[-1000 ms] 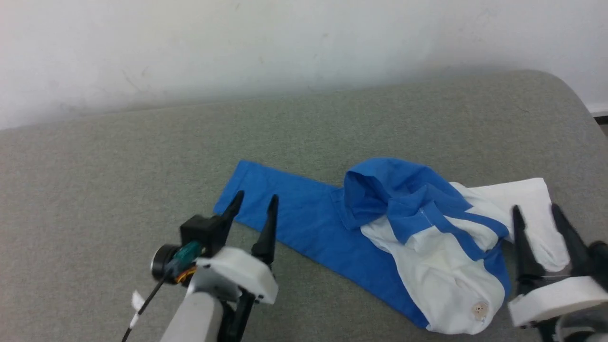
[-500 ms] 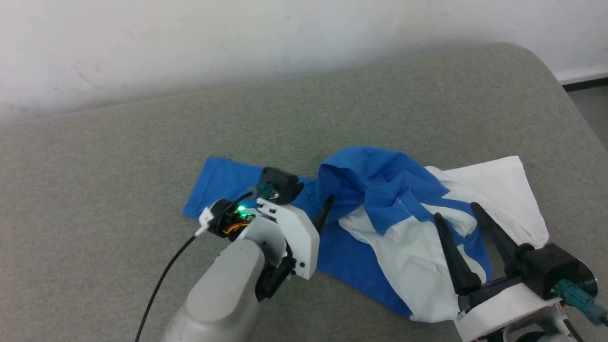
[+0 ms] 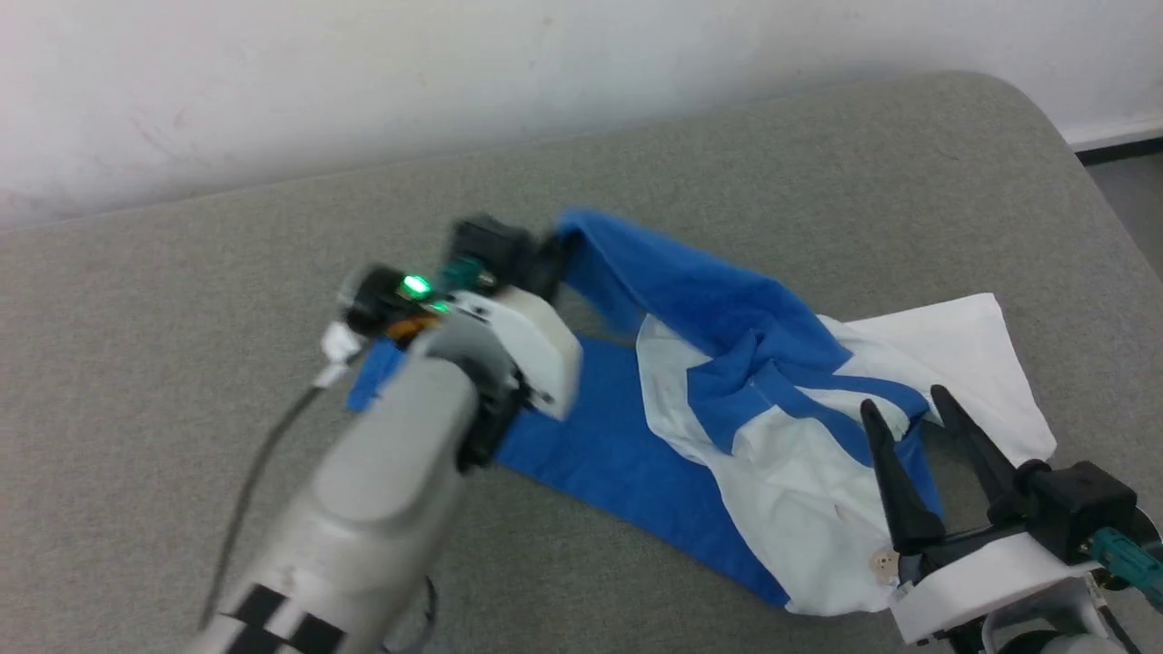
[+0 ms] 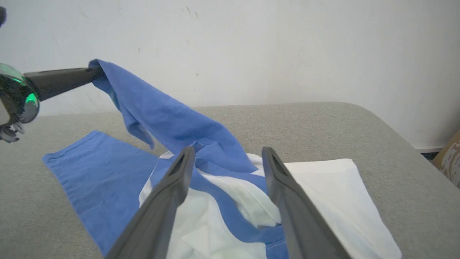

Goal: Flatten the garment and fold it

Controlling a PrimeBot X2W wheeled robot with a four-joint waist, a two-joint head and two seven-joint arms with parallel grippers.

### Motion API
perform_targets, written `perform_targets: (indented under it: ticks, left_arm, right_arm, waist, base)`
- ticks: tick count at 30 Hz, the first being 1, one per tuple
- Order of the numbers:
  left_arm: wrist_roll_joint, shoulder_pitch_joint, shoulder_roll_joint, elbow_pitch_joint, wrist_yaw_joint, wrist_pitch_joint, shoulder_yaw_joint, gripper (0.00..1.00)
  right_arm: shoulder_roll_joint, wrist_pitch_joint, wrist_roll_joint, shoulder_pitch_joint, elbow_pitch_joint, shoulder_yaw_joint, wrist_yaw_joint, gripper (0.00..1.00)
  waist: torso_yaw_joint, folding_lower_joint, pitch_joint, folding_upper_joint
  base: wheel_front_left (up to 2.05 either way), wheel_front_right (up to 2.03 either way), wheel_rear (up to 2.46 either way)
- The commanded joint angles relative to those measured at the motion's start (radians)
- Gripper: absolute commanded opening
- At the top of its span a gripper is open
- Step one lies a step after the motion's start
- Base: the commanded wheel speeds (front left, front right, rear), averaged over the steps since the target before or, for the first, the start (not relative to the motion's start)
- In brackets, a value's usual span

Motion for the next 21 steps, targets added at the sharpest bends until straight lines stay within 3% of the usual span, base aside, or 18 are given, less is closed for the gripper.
perform_targets:
  ticks: [1, 7, 13, 18, 21]
  left_arm:
    - [0.026, -0.024, 0.054, -0.044, 0.038, -0.058, 0.031, 0.00]
    - [0.052, 0.061, 0.231, -0.279, 0.180, -0.131, 0.155, 0.00]
    - [0.000, 0.384, 0.405, -0.516, 0.382, -0.061, 0.357, 0.00]
    - [-0.072, 0.696, 0.449, -0.629, 0.515, -0.021, 0.511, 0.00]
    - [-0.104, 0.815, 0.440, -0.663, 0.548, 0.006, 0.546, 0.00]
  right_arm:
    - [0.008, -0.002, -0.003, 0.005, 0.001, -0.012, -0.001, 1.00]
    - [0.021, 0.008, -0.008, 0.029, -0.010, -0.035, -0.001, 1.00]
    - [0.028, 0.016, -0.009, 0.052, -0.024, -0.042, -0.001, 1.00]
    - [0.031, 0.026, -0.011, 0.069, -0.038, -0.046, -0.001, 1.00]
    - [0.033, 0.032, -0.012, 0.078, -0.049, -0.055, -0.001, 1.00]
  waist:
    - [0.016, -0.0001, -0.015, 0.0000]
    - [0.056, -0.0001, -0.036, 0.0000]
    - [0.088, -0.0001, -0.049, 0.0000]
    - [0.106, -0.0001, -0.053, 0.0000]
    - [0.120, -0.0001, -0.049, 0.0000]
  base:
    - [0.00, 0.00, 0.00]
    - [0.00, 0.00, 0.00]
    - [0.00, 0.00, 0.00]
    - [0.00, 0.00, 0.00]
    - [0.00, 0.00, 0.00]
